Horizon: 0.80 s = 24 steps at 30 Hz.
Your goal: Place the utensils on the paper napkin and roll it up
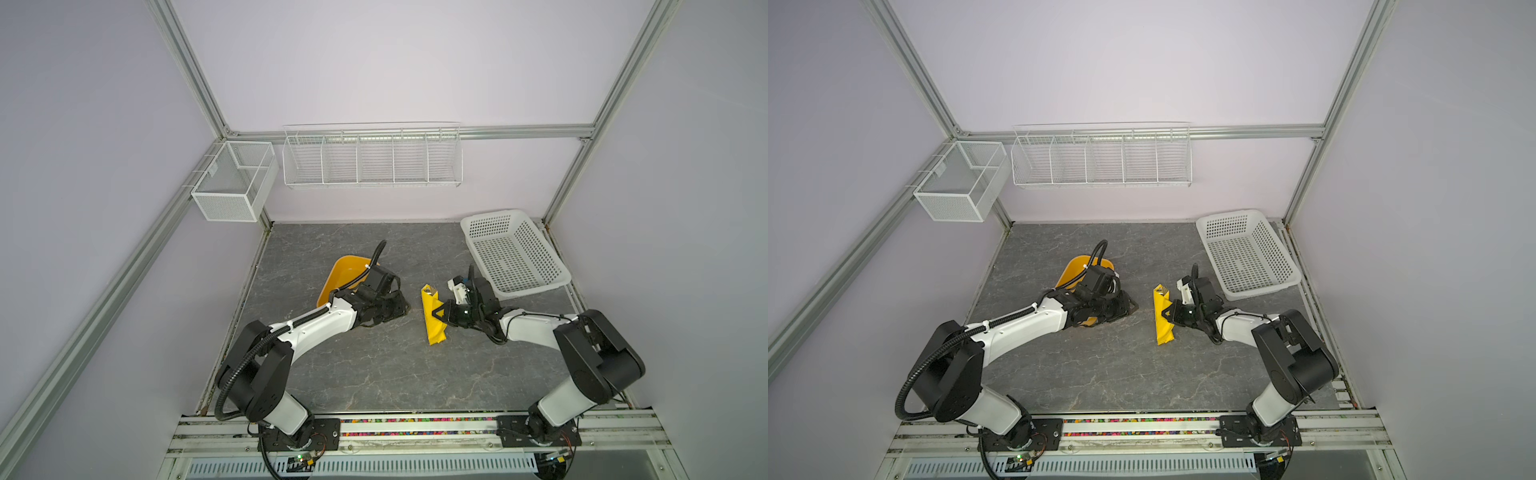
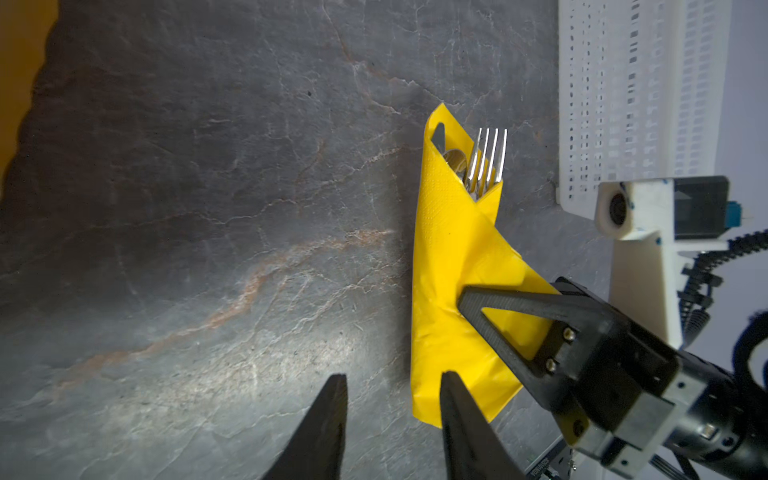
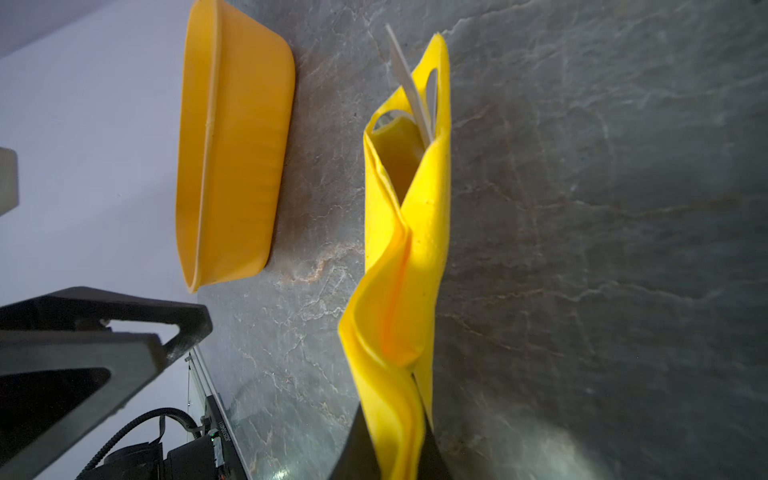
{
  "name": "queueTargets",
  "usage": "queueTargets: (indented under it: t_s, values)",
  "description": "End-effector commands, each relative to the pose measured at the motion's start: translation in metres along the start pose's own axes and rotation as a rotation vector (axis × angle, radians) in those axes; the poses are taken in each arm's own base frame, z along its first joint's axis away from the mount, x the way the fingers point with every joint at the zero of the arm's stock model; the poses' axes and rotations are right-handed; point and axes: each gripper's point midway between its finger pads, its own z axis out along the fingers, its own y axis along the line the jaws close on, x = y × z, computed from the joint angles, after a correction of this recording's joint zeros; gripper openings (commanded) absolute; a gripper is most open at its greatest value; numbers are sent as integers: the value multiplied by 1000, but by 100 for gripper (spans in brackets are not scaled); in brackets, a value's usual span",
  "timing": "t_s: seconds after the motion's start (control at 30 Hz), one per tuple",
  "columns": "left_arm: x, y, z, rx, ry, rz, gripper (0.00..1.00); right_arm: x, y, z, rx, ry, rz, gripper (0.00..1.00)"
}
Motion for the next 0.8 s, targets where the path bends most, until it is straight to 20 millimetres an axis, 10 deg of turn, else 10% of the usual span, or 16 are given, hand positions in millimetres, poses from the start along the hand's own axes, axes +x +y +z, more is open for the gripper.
queueTargets:
  t_s: [0.0, 0.77]
  values:
    - [-10, -4, -7, 35, -50, -5, 41, -11, 24, -9, -72, -28, -61, 7]
    - [-47, -11, -96, 233, -391, 25, 57, -49, 127, -56, -214, -103, -256, 8]
